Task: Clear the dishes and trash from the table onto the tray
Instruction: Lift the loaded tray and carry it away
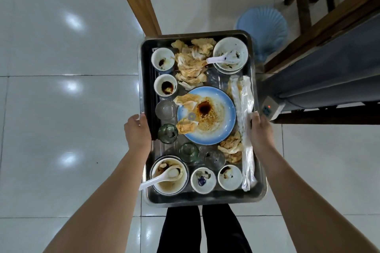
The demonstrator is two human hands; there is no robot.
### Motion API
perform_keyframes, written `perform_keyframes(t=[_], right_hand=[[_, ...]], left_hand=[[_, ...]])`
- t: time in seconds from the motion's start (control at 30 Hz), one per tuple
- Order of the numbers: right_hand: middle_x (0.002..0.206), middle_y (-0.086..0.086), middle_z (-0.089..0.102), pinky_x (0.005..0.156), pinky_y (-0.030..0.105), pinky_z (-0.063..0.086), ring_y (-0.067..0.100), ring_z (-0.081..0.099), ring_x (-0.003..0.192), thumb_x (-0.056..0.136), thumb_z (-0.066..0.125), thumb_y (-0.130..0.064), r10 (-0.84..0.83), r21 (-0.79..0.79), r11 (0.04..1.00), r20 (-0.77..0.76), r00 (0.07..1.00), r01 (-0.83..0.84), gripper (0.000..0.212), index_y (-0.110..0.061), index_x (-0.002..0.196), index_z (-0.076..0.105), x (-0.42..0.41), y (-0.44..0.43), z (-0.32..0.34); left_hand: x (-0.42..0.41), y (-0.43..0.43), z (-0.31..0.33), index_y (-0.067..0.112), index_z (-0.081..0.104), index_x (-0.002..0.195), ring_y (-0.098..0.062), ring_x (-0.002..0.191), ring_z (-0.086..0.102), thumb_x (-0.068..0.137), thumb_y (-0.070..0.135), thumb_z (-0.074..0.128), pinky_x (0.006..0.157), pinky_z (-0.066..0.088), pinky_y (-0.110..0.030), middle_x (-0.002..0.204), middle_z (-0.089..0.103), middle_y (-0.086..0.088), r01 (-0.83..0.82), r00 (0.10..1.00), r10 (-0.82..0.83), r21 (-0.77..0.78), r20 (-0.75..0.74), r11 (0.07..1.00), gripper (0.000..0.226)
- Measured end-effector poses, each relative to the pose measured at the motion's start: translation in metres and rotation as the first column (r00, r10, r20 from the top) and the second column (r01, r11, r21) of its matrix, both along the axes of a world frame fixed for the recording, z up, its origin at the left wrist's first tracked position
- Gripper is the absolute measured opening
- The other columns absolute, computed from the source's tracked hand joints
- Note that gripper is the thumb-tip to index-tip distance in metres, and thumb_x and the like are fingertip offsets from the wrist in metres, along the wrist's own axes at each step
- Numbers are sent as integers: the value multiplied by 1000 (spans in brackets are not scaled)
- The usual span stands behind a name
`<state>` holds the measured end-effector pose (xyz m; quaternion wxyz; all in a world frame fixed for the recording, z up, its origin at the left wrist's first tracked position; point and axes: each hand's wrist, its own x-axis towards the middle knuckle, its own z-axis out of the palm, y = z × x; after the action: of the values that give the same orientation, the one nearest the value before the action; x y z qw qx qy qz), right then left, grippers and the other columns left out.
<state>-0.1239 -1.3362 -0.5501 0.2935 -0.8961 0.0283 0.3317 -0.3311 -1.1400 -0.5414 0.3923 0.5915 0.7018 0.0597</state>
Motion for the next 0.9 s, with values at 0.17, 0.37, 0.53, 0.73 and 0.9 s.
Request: perform_keyframes(t=[0.17, 0.37, 0.53, 0.73, 0.9], right_hand=[[110, 21, 59, 76, 33, 38, 34, 56, 102, 102, 33, -37, -36, -5, 999, 122, 992, 37, 48, 0, 111, 61, 10, 1, -13], [92, 12, 52, 69, 29, 30, 24, 46, 83, 103, 29, -40, -9, -61, 998, 148, 989, 19, 52, 2, 109, 59, 19, -1, -16], [83, 15, 55, 52, 29, 26, 24, 47, 73, 102, 26, -46, 44, -140, 990, 207, 977, -15, 58, 1, 90, 58, 25, 2, -20], [80, 18, 59, 55, 29, 30, 26, 50, 71, 101, 26, -50, 35, -185, 983, 267, 963, 16, 65, 2, 82, 61, 24, 2, -28], [78, 17, 57, 47, 26, 23, 27, 49, 70, 101, 23, -49, 64, -207, 978, 277, 959, -6, 64, 0, 79, 58, 24, 1, -29]], left_hand=[[-3, 12, -11, 8, 48, 103, -25, 87, 47, 103, 37, 32, 79, 39, -35, 92, 51, -6, 9, 1000, -9, -60, 2, 998, 34], [-2, 23, -24, 4, 44, 91, -26, 82, 43, 104, 36, 25, 72, 29, -30, 72, 43, -1, 93, 996, -93, -88, 2, 992, 39], [0, 20, -31, 9, 42, 74, -23, 74, 43, 104, 37, 24, 70, 30, -31, 69, 44, -1, 118, 993, -118, -27, 10, 993, 45], [0, 17, -34, 11, 38, 69, -19, 64, 38, 104, 38, 26, 63, 27, -31, 65, 42, -1, 127, 992, -127, 51, 5, 991, 46], [-2, 16, -38, 8, 48, 90, -21, 72, 42, 105, 33, 26, 56, 24, -28, 69, 45, 4, 79, 995, -85, 116, 47, 990, 36]])
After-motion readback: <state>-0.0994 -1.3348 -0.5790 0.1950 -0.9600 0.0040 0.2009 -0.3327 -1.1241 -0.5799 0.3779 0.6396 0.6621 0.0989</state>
